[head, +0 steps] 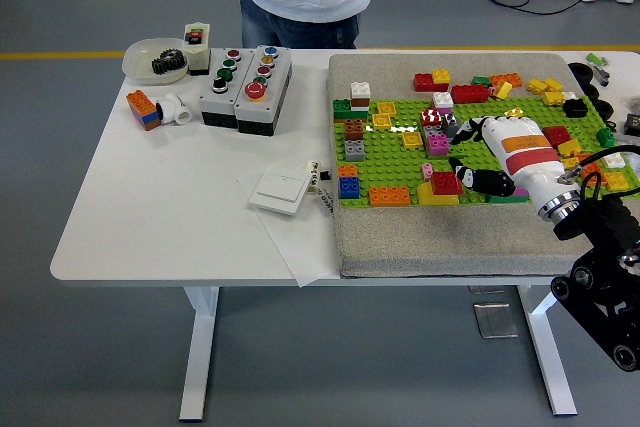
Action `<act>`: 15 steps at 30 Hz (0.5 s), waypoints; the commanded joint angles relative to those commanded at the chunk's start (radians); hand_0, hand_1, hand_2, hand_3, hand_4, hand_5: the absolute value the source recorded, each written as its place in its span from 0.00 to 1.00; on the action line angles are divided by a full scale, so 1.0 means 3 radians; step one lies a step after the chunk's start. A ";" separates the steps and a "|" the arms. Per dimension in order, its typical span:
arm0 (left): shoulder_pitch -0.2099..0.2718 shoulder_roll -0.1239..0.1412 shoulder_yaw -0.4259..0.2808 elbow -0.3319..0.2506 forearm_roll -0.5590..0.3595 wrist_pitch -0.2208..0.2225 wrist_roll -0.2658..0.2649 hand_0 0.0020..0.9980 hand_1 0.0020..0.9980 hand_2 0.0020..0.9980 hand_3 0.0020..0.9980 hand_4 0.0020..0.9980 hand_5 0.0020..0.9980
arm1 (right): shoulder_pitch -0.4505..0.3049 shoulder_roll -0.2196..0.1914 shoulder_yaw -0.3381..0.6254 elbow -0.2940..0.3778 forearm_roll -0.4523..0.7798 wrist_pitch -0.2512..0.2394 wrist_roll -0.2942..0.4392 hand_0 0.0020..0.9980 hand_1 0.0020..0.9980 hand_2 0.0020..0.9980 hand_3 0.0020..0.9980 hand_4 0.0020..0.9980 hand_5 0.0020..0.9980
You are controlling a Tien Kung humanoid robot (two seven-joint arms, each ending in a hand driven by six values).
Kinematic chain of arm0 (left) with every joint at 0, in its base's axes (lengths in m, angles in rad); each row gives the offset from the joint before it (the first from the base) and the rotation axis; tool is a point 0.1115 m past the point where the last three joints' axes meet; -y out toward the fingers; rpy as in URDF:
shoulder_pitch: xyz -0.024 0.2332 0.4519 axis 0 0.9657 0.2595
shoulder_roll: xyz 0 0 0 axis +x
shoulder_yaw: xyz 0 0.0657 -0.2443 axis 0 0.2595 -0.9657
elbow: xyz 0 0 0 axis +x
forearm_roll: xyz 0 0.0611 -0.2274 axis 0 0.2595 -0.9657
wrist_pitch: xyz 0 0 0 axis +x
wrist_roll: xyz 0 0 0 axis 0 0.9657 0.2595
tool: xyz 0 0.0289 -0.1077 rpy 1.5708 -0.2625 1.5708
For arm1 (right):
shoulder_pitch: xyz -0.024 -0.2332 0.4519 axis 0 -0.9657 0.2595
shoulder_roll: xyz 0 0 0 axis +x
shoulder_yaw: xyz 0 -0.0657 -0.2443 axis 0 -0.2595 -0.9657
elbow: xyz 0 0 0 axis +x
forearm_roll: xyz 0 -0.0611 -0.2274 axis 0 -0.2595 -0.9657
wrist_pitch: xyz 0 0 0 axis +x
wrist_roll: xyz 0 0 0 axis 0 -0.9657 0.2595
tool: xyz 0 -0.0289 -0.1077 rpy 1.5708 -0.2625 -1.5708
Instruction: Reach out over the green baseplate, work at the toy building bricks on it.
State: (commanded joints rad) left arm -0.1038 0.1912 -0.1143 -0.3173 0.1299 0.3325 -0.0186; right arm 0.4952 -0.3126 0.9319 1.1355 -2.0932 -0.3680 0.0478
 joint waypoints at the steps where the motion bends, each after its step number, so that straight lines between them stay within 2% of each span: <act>1: -0.0001 0.0000 -0.0001 0.0001 0.0002 0.0000 0.0001 0.80 0.81 0.83 0.65 0.66 0.64 | 0.0000 -0.0002 0.0001 0.0000 -0.0001 0.0003 -0.0002 0.49 0.51 0.55 0.51 0.69 0.25; 14: -0.0009 -0.0010 0.0008 0.0022 -0.0048 0.0007 -0.0012 0.80 0.81 0.83 0.65 0.66 0.64 | -0.0027 -0.0028 0.0059 0.0062 0.0036 0.0030 -0.0016 0.50 0.51 0.54 0.52 0.69 0.23; 15: -0.0008 -0.0012 0.0002 0.0024 -0.0037 0.0006 -0.0007 0.80 0.81 0.83 0.65 0.66 0.64 | -0.0051 -0.0035 0.0081 0.0089 0.0073 0.0020 -0.0017 0.50 0.51 0.55 0.51 0.69 0.25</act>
State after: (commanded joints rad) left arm -0.1061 0.1877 -0.1137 -0.3102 0.1189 0.3344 -0.0207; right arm 0.4801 -0.3232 0.9561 1.1621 -2.0714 -0.3618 0.0426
